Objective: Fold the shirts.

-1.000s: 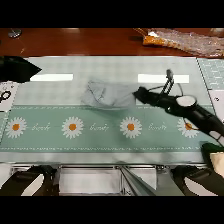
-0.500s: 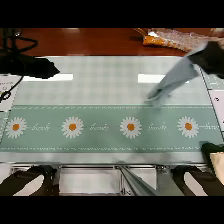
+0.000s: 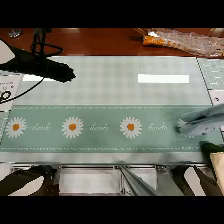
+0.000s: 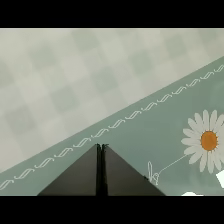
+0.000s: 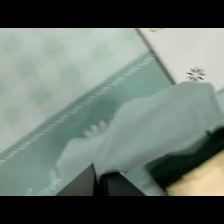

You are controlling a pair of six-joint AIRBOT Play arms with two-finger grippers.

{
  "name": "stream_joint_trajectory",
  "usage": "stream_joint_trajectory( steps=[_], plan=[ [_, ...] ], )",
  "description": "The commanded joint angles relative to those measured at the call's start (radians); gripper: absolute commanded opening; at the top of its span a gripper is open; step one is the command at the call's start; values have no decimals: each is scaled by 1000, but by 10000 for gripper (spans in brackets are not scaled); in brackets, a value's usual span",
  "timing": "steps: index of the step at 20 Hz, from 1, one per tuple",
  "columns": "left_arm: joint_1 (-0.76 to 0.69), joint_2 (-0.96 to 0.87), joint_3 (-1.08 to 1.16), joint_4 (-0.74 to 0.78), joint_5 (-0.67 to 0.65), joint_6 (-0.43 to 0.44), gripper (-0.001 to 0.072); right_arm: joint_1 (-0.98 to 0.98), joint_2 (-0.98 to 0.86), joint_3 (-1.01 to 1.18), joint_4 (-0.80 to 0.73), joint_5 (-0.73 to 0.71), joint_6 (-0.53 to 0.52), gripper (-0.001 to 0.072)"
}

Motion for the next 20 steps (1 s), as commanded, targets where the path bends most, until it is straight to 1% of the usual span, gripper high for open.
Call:
stream_joint_trajectory(
  steps=[1, 2, 4, 7, 9, 11, 13, 15, 20],
  plan=[
    [-5, -5, 0, -2, 35, 19, 18, -91, 10, 14, -337, 159, -126, 13],
    [-4, -5, 0, -1, 41, 23, 18, -93, 18, 14, -402, 159, -123, 14],
    [-4, -6, 0, -1, 50, 26, 18, -93, 19, 14, -484, 159, -119, 14],
    [-4, -6, 0, 3, 63, 68, 18, -93, 20, 14, -530, 161, -120, 13],
    [6, -6, 0, 6, 125, 67, 18, -93, 26, 14, -542, 161, -124, 14],
    [30, -6, 2, 6, 166, 67, 18, -93, 39, 14, -618, 162, -126, 13],
    [66, -6, 3, 6, 169, 67, 18, -101, 54, 14, -710, 162, -125, 14],
    [101, -6, 3, 6, 169, 67, 18, -164, 64, 14, -726, 161, -129, 14],
    [200, -6, 3, 6, 175, 67, 18, -283, 77, 13, -693, 161, -163, 15]
  ],
)
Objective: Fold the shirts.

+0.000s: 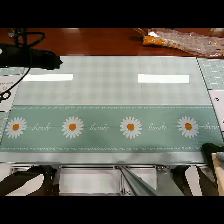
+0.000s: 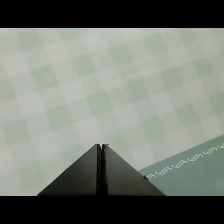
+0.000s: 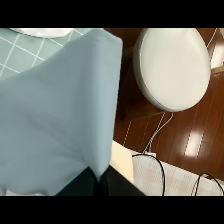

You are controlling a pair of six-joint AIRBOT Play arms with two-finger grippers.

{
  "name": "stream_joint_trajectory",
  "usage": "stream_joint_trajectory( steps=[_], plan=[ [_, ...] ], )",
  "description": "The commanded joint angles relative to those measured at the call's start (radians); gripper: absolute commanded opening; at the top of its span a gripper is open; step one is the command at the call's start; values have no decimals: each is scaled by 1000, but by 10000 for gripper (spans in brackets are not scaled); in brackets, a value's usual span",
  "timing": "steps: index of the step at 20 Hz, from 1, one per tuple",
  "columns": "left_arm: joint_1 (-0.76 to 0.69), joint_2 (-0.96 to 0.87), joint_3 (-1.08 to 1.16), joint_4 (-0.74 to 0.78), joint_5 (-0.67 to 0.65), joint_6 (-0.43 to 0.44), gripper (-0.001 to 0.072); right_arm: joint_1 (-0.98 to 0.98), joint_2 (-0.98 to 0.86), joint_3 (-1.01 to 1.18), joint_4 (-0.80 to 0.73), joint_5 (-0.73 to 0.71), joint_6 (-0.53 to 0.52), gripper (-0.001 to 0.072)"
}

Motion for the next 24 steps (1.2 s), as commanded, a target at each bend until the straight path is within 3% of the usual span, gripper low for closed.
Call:
stream_joint_trajectory(
  steps=[1, 2, 4, 5, 8, 10, 17, 19, 21, 24],
  plan=[
    [77, 0, 1, 0, 11, -1, 18, -57, 8, 0, -6, 2, -17, 17],
    [97, 0, 1, 0, 11, -1, 18, -57, 8, 0, -7, 2, -23, 55],
    [137, 0, 1, -2, 11, -1, 18, -57, 8, 0, -8, 2, -27, 211],
    [151, 0, 1, -7, 12, -1, 18, -57, 8, 0, -10, 2, -29, 245],
    [171, 0, 1, -16, 19, -1, 18, -57, 13, 0, -15, 2, -34, 248],
    [171, 0, 1, -29, 30, -1, 19, -57, 15, 0, -23, 2, -34, 317],
    [171, 0, 0, -57, 32, -1, 18, -57, 15, 0, -2, -55, -33, 316],
    [170, 0, 0, -58, 30, -1, 18, -57, 14, 0, 124, -127, -33, 317],
    [166, 0, 0, -58, 29, -1, 18, -57, 3, 0, 357, -191, -66, 317],
    [161, 0, 0, -105, -20, -1, 19, -54, -61, 0, 586, -169, -146, 319]
  ],
)
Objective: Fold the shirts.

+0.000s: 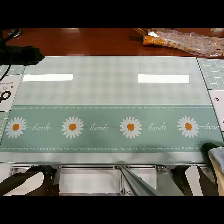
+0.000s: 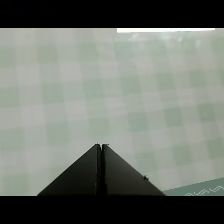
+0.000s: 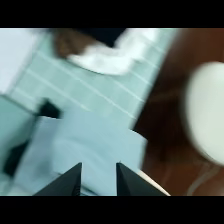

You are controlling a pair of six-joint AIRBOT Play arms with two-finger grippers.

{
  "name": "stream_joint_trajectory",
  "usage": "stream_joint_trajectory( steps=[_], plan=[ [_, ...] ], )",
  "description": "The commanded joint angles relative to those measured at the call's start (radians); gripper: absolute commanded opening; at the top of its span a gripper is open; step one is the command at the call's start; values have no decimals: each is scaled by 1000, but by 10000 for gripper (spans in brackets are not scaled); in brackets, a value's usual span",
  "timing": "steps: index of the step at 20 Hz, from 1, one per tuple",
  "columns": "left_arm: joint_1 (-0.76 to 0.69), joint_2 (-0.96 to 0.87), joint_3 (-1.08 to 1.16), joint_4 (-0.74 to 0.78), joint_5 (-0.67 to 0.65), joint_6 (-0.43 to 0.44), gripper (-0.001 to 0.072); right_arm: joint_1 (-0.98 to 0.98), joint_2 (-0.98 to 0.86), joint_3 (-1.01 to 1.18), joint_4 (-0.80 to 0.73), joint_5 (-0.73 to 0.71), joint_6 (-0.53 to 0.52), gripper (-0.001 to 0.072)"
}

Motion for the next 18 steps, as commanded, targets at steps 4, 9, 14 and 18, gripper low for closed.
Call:
stream_joint_trajectory(
  steps=[4, 9, 14, 18],
  plan=[
    [-6, -1, 0, -156, -166, -3, 197, 3, -153, 0, 456, -9, -84, 375],
    [-130, 0, 0, 13, -330, -45, 530, 213, -209, -95, 561, -23, -101, 375],
    [-402, 2, 0, 473, -504, -254, 720, 762, -218, -217, 216, -133, -92, 591],
    [-494, -2, 0, 531, -499, -356, 720, 979, -290, -247, 139, -160, -39, 591]
  ],
)
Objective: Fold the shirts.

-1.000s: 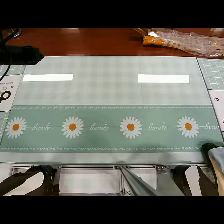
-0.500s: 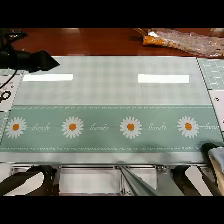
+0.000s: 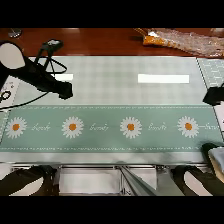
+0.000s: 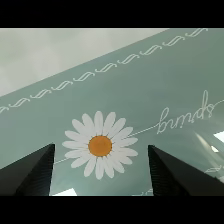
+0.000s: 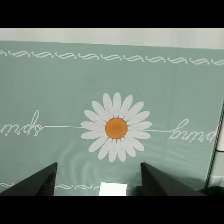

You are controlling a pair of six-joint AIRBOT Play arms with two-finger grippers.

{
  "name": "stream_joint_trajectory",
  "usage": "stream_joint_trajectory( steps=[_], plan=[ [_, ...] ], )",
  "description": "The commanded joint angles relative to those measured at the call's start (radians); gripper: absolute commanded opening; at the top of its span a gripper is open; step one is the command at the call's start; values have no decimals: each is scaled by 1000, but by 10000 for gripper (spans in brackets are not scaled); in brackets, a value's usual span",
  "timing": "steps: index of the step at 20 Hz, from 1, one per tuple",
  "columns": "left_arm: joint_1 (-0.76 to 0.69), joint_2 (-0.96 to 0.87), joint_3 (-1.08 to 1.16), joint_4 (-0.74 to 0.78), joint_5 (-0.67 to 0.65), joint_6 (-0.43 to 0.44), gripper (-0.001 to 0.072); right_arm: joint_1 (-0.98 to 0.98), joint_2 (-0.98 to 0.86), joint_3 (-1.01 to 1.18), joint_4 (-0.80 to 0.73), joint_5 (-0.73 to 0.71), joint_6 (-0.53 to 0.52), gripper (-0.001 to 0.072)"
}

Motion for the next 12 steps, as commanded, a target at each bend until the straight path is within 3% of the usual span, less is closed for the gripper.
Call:
stream_joint_trajectory(
  steps=[1, 12],
  plan=[
    [-82, -3, 0, 114, -35, -101, 719, 188, -63, -29, -94, -34, 71, 591],
    [-85, -3, 0, 110, -34, -100, 717, 208, -105, -29, -91, -39, 92, 588]
  ],
)
